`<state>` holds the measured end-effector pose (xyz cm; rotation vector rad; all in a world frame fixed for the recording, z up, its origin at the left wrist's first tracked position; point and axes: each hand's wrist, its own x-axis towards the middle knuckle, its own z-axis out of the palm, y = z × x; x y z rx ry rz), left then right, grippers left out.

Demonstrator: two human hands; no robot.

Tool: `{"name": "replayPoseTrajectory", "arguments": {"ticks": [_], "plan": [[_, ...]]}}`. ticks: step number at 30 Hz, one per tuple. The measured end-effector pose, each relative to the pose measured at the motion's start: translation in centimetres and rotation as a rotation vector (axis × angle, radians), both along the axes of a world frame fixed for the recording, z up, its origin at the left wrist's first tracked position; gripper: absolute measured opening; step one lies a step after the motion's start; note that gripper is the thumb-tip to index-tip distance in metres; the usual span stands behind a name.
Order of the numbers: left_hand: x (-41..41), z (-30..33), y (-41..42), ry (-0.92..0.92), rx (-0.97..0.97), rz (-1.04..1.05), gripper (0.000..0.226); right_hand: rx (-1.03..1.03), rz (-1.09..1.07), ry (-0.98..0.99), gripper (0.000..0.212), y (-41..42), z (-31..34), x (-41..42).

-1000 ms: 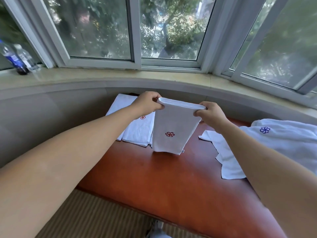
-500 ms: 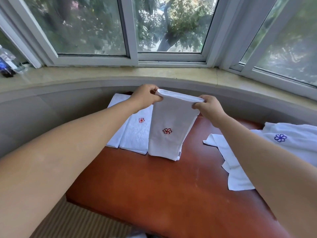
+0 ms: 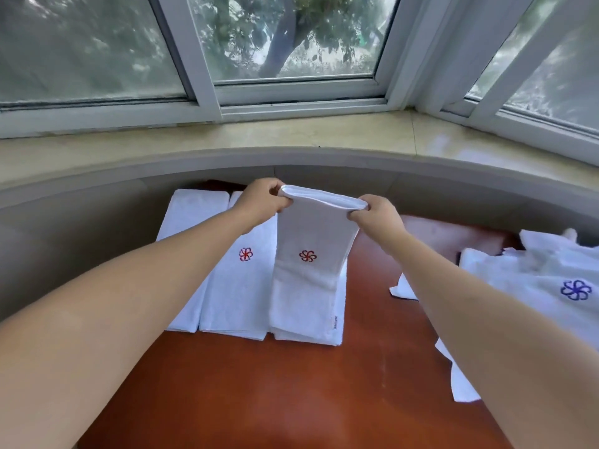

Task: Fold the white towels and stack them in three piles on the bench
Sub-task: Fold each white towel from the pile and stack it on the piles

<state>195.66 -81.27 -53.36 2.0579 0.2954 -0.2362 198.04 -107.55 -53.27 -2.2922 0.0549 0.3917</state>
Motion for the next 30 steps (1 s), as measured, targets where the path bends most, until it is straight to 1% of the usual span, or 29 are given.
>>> {"name": "replayPoseTrajectory", "arguments": {"ticks": [3,5,7,10,12,14,15,16,18,21,24,25,28,30], "plan": [[3.2,-3.2,0.7,0.031,0.03,-0.009,0.006,-0.028,-0.019,0.02,0.006,0.9,-3.2,3.0],[5.4,-5.3,1.1,0.051,0.045,-0.008,0.004,-0.029,-0.06,0.038,0.012,1.6,-5.3,4.9],[7.4,-7.5,1.4,0.085,0.027,-0.014,0.003,-0.012,-0.118,0.063,0.018,2.2,-7.5,6.8],[9.9,-10.8,1.9,0.122,0.001,-0.006,0.006,0.033,-0.19,0.106,0.022,2.9,-10.8,9.1],[11.1,-13.1,2.0,0.152,-0.028,0.011,0.012,0.057,-0.232,0.126,0.024,3.2,-13.1,10.2],[11.6,-15.6,1.8,0.25,-0.063,0.017,0.029,0.097,-0.27,0.178,0.02,3.3,-15.5,10.9],[11.5,-16.9,1.7,0.316,-0.058,0.002,0.038,0.13,-0.291,0.241,0.021,3.3,-16.8,11.0],[11.2,-18.1,1.6,0.377,-0.03,-0.027,0.043,0.155,-0.309,0.309,0.024,3.3,-17.9,10.8],[10.2,-20.1,1.5,0.437,0.067,-0.107,0.041,0.169,-0.332,0.39,0.031,3.1,-19.8,10.2],[8.8,-21.7,1.4,0.432,0.178,-0.135,0.035,0.18,-0.378,0.41,0.037,2.7,-21.4,9.5],[7.7,-21.6,1.2,0.477,0.146,-0.114,0.032,0.177,-0.429,0.53,0.044,2.7,-21.2,9.0],[7.2,-21.4,1.2,0.497,0.13,-0.113,0.032,0.172,-0.44,0.575,0.043,2.6,-21.0,8.7],[4.3,-20.8,1.2,0.561,0.036,-0.066,0.034,0.177,-0.449,0.685,0.029,2.3,-20.4,5.7],[1.4,-20.6,0.9,0.612,-0.026,-0.041,0.033,0.189,-0.448,0.724,0.022,2.0,-20.1,2.5]]}}
